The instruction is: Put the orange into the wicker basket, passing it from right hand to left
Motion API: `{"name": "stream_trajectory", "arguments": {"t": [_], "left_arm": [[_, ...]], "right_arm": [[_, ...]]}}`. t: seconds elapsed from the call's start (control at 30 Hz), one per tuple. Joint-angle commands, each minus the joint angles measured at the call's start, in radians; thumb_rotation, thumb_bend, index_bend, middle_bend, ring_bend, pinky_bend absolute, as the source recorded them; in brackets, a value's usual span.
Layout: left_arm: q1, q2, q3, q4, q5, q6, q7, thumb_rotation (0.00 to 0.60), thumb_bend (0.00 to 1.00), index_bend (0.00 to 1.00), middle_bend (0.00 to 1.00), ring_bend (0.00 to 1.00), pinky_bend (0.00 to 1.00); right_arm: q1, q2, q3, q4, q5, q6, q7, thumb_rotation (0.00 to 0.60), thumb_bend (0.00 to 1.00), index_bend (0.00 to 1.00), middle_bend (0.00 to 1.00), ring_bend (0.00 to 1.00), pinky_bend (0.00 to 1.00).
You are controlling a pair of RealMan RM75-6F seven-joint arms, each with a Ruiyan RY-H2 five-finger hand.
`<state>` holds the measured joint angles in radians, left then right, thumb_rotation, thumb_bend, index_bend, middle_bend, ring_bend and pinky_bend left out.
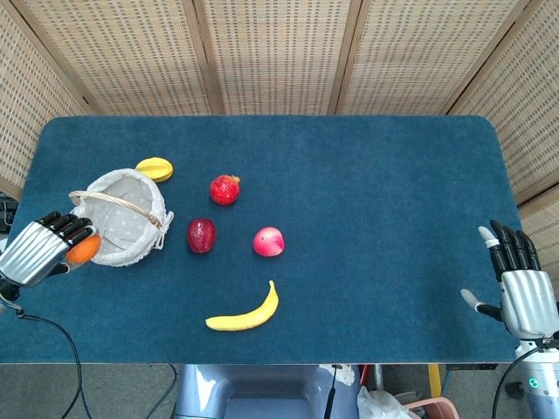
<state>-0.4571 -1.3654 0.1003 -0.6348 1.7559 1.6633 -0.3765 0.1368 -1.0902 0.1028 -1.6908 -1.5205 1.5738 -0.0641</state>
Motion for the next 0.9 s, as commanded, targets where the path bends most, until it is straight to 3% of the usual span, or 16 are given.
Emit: {"name": "stream_trajectory", "arguments": {"t": [0.03,0.27,0.4,0.57,0.9], "left_arm": [[-0.008,-0.082,-0.037,0.106,-0.061,-0.087,-0.093,0.600,0.15,0.57,0.45,0.41,0.49],[-0.039,-0.151,-0.046,0.190,-0.067,-0.121,-0.126,0.600,0.14,0.55,0.39,0.41,0.47],[-0.041,-0.170,-0.038,0.223,-0.057,-0.106,-0.123,0.600,0.01,0.35,0.22,0.26,0.29],[-0.031,-0.175,-0.034,0.253,-0.057,-0.093,-0.141,0.600,0.00,0.24,0.13,0.15,0.18],[0.003,-0.160,-0.033,0.269,-0.066,-0.038,-0.208,0.600,0.00,0.22,0.13,0.15,0.23]], "right_arm": [[-0.001,-0.001,0.002,-0.001,0.000,-0.001,-0.002,0.600,0.00,0.00,0.00,0.00,0.00],[0.001,-0.007,0.004,-0.001,0.000,-0.013,-0.015,0.600,0.00,0.00,0.00,0.00,0.00],[0.001,-0.011,0.008,0.001,0.003,-0.016,-0.020,0.600,0.00,0.00,0.00,0.00,0.00],[0.001,-0.013,0.009,0.003,0.003,-0.020,-0.020,0.600,0.00,0.00,0.00,0.00,0.00],[-0.004,-0.013,0.012,-0.004,-0.004,-0.016,-0.020,0.600,0.00,0.00,0.00,0.00,0.00]]}}
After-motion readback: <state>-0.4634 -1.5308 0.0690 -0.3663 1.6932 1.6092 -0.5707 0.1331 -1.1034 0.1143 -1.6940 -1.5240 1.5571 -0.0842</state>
